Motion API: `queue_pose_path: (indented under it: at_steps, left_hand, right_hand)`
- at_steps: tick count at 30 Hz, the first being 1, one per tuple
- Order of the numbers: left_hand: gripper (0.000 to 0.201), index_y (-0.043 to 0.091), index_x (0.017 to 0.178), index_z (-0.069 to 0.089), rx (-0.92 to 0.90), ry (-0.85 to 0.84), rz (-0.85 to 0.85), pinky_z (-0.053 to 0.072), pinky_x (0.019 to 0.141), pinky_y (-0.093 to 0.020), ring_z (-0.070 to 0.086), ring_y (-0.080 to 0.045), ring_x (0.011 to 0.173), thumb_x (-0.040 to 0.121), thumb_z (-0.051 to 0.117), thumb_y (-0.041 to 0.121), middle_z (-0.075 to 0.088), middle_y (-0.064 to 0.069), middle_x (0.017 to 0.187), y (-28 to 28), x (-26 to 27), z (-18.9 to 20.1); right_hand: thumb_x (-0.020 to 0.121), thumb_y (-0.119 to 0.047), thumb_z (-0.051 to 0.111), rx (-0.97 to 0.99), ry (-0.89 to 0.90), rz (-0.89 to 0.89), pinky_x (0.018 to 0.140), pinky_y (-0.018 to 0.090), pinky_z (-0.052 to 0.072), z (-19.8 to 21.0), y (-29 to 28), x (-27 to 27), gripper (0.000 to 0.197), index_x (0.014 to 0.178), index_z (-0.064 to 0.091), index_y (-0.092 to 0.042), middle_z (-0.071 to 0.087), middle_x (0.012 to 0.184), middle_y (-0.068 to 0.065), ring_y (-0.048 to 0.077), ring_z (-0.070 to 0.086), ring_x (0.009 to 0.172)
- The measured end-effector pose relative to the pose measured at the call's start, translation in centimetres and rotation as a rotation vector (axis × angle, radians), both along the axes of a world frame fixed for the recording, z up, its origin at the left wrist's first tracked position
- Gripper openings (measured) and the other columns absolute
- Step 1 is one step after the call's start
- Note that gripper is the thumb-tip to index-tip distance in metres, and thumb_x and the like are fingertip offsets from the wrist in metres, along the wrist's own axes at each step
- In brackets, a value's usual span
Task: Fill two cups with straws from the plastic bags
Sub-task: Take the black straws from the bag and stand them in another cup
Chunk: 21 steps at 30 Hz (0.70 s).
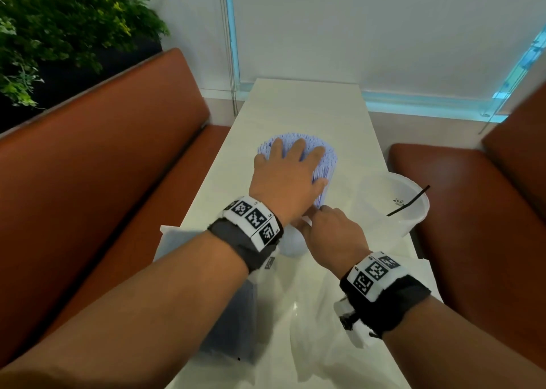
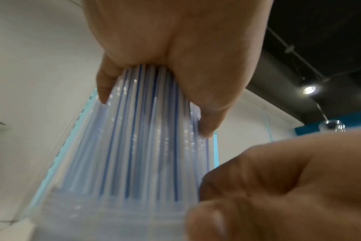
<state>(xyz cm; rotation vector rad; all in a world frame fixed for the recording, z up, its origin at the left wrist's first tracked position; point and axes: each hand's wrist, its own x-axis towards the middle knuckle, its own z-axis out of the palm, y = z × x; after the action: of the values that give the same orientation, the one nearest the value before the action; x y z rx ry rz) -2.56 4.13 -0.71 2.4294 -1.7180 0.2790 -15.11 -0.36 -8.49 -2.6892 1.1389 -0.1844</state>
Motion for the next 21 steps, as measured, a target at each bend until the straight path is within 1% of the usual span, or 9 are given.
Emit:
queue_pose_path:
  at_steps: [3, 6, 9, 11, 14, 16, 17, 19, 21]
  left_hand:
    - [0.061, 0.039, 0.154, 0.027, -0.025, 0.003, -0.042, 0.033, 0.109, -0.053, 0.022, -0.034, 0.148, 0.097, 0.039, 0.06, 0.03, 0.005, 0.161, -1.6, 1.9, -0.1]
    - [0.062, 0.037, 0.153, 0.029, -0.032, 0.005, -0.06, 0.037, 0.108, -0.053, 0.026, -0.034, 0.147, 0.096, 0.041, 0.06, 0.033, 0.004, 0.16, -3.2, 3.5, -0.2]
    - [0.062, 0.036, 0.152, 0.03, -0.014, 0.008, -0.064, 0.037, 0.107, -0.054, 0.028, -0.034, 0.146, 0.096, 0.042, 0.061, 0.033, 0.004, 0.16, -4.8, 4.9, 0.3]
    - [0.065, 0.036, 0.153, 0.028, 0.028, 0.021, -0.066, 0.035, 0.108, -0.056, 0.025, -0.033, 0.148, 0.096, 0.041, 0.064, 0.03, 0.005, 0.161, -5.4, 5.5, 0.9]
    - [0.077, 0.042, 0.154, 0.022, 0.095, 0.068, -0.055, 0.022, 0.114, -0.062, 0.017, -0.031, 0.152, 0.088, 0.034, 0.08, 0.022, 0.007, 0.165, -5.1, 5.2, 1.6]
    - [0.082, 0.043, 0.152, 0.028, -0.035, 0.104, -0.04, 0.016, 0.115, -0.064, 0.019, -0.026, 0.152, 0.083, 0.031, 0.086, 0.023, 0.006, 0.165, -3.8, 4.5, 2.3]
    - [0.078, 0.039, 0.148, 0.039, -0.197, 0.096, -0.064, 0.02, 0.113, -0.062, 0.027, -0.024, 0.148, 0.084, 0.035, 0.083, 0.033, 0.003, 0.16, -2.7, 3.8, 2.4]
    - [0.056, 0.028, 0.125, 0.062, -0.577, 0.057, -0.213, 0.039, 0.099, -0.047, 0.05, -0.023, 0.122, 0.087, 0.048, 0.067, 0.057, 0.001, 0.129, -0.5, 2.3, 1.8]
    - [0.032, 0.026, 0.098, 0.063, -0.626, 0.156, -0.308, 0.044, 0.077, -0.034, 0.055, -0.019, 0.09, 0.09, 0.05, 0.055, 0.059, 0.007, 0.094, 1.5, 0.1, -0.4]
  right_hand:
    - [0.102, -0.051, 0.042, 0.023, 0.046, 0.042, 0.071, 0.035, 0.041, 0.5, -1.3, 1.3, 0.032, 0.127, 0.052, -0.035, 0.057, 0.107, -0.001, 0.025, 0.057, 0.107]
    - [0.102, -0.05, 0.036, 0.101, 0.036, -0.023, 0.075, 0.038, 0.047, 1.4, -2.6, 2.8, 0.035, 0.122, 0.053, -0.028, 0.055, 0.1, 0.001, 0.027, 0.058, 0.105]
    - [0.105, -0.043, 0.034, 0.108, 0.094, -0.002, 0.085, 0.042, 0.05, 2.1, -3.9, 4.0, 0.034, 0.127, 0.049, -0.022, 0.058, 0.114, 0.006, 0.03, 0.058, 0.108]
    - [0.106, -0.039, 0.033, 0.146, 0.099, 0.017, 0.091, 0.045, 0.05, 2.8, -4.5, 4.2, 0.037, 0.137, 0.045, -0.023, 0.057, 0.123, 0.008, 0.03, 0.058, 0.111]
    - [0.105, -0.037, 0.037, 0.149, -0.012, 0.032, 0.089, 0.044, 0.051, 3.1, -4.4, 2.7, 0.042, 0.147, 0.037, -0.03, 0.056, 0.125, 0.005, 0.027, 0.061, 0.108]
    - [0.103, -0.035, 0.041, 0.092, -0.111, 0.014, 0.085, 0.043, 0.052, 2.4, -3.6, 0.5, 0.04, 0.144, 0.04, -0.033, 0.056, 0.12, 0.001, 0.026, 0.062, 0.104]
    - [0.102, -0.035, 0.043, 0.056, -0.121, -0.005, 0.084, 0.041, 0.052, 1.7, -3.0, -0.9, 0.037, 0.138, 0.045, -0.034, 0.056, 0.118, 0.0, 0.025, 0.063, 0.103]
    - [0.099, -0.035, 0.044, 0.027, -0.05, -0.07, 0.083, 0.036, 0.049, 0.1, -1.9, -3.8, 0.028, 0.125, 0.053, -0.036, 0.056, 0.114, -0.004, 0.023, 0.063, 0.104]
    - [0.098, -0.033, 0.046, 0.072, 0.076, -0.155, 0.082, 0.032, 0.048, -1.7, -0.8, -6.4, 0.024, 0.119, 0.057, -0.033, 0.053, 0.108, -0.006, 0.022, 0.064, 0.102]
